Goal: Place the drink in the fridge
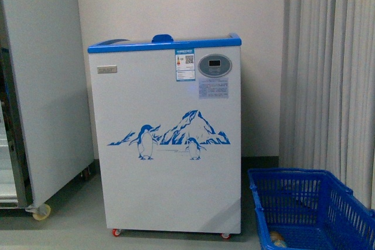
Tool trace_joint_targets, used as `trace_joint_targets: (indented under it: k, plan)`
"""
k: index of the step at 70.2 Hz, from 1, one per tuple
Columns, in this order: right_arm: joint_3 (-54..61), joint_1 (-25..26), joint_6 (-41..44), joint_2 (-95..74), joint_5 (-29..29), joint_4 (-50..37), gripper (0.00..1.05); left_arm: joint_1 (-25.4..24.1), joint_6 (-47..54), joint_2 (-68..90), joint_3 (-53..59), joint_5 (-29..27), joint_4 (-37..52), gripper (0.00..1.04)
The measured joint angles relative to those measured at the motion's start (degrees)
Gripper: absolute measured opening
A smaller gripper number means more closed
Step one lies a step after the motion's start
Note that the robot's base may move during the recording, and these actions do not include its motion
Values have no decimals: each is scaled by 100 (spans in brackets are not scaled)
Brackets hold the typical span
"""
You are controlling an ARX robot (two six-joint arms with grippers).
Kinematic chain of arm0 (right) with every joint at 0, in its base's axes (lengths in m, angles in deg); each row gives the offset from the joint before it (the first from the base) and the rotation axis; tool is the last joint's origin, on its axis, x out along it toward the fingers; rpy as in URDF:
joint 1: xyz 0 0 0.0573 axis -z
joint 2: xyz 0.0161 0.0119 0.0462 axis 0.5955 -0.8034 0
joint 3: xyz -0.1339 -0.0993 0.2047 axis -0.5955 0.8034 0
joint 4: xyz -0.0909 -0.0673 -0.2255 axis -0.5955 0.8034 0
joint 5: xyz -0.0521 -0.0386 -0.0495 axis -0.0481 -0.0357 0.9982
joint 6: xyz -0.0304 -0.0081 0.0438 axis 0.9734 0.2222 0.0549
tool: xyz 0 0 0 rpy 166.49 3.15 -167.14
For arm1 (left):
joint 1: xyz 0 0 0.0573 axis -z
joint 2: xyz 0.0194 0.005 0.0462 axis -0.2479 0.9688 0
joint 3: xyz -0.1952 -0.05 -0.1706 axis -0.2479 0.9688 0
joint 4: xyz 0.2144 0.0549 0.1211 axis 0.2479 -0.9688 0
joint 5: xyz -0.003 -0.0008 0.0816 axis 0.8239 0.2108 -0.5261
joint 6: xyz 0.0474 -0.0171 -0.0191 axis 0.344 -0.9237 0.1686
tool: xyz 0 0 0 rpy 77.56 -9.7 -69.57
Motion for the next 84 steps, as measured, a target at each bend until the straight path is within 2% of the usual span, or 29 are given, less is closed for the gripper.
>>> trace_joint_targets:
  k: [84]
  plan:
    - [0,0,0,0,-2,0,97,0,0,0,0,-2,0,97]
